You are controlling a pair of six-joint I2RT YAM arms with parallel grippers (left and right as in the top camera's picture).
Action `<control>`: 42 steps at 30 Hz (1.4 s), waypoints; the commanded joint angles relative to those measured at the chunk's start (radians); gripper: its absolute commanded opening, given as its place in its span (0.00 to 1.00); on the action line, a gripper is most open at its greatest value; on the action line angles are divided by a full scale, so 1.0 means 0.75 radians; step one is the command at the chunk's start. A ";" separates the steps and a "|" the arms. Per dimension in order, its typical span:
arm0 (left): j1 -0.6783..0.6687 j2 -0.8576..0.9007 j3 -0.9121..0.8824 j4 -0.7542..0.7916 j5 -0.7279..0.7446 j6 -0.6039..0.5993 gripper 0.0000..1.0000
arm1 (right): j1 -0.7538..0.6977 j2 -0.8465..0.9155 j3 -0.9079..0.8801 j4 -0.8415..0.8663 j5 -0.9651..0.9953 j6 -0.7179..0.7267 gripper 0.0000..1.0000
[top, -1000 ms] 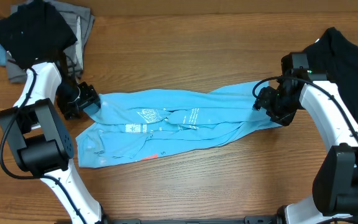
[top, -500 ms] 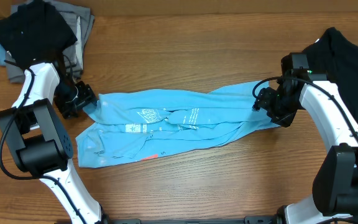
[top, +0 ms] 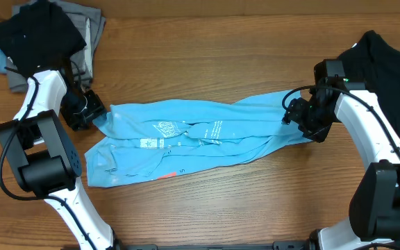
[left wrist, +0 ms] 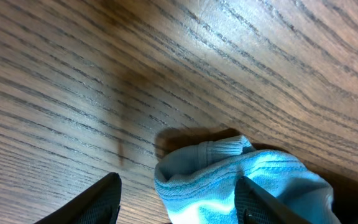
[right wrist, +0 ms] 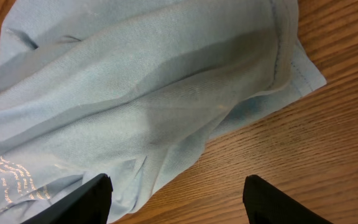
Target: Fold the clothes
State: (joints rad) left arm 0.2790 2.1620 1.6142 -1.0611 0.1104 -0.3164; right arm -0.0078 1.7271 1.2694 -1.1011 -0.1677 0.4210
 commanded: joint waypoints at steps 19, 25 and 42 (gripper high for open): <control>0.001 0.035 -0.091 0.055 -0.019 -0.010 0.37 | -0.001 0.002 -0.001 -0.001 0.012 -0.004 0.72; 0.002 0.034 -0.075 0.036 -0.019 0.013 0.04 | -0.001 0.002 -0.001 0.001 0.012 -0.004 0.72; -0.044 -0.282 0.243 -0.388 -0.022 0.033 0.04 | -0.001 0.002 -0.002 0.167 0.031 0.038 0.36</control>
State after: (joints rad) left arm 0.2695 2.0533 1.7618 -1.3273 0.0986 -0.3107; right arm -0.0078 1.7271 1.2694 -0.9825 -0.1669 0.4225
